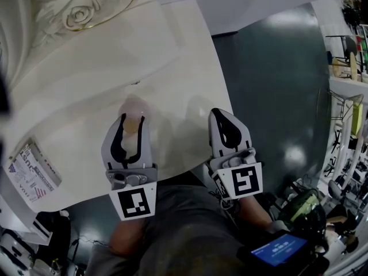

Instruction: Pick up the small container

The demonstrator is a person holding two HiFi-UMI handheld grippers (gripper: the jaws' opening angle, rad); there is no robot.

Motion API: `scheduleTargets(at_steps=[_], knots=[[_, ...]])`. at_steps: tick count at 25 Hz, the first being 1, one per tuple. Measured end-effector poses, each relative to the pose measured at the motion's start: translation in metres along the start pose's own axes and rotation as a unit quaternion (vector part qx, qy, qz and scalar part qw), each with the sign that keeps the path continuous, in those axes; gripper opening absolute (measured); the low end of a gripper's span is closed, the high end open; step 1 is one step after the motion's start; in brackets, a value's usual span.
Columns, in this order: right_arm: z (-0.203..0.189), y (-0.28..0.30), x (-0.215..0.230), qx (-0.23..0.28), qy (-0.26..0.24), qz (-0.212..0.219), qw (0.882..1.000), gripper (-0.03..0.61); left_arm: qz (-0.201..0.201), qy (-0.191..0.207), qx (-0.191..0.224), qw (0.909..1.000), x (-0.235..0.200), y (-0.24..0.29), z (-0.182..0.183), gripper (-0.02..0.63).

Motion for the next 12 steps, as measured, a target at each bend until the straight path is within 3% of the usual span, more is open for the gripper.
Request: scheduleTargets(at_steps=[12], knots=[[0.023, -0.004, -0.015, 0.024, -0.011, 0.003, 1.0, 0.015, 0.007, -0.009, 0.019, 0.9998, -0.012, -0.013, 0.031, 0.146]])
Point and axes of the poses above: the fingertips, and each gripper's own axes: y forward along the fingers, x to its right, z out of its top, the point moved 1 cm from there along -y, backward along the fingers, and after that the axes turned 15 degrees about z, right-handed, at the moved point
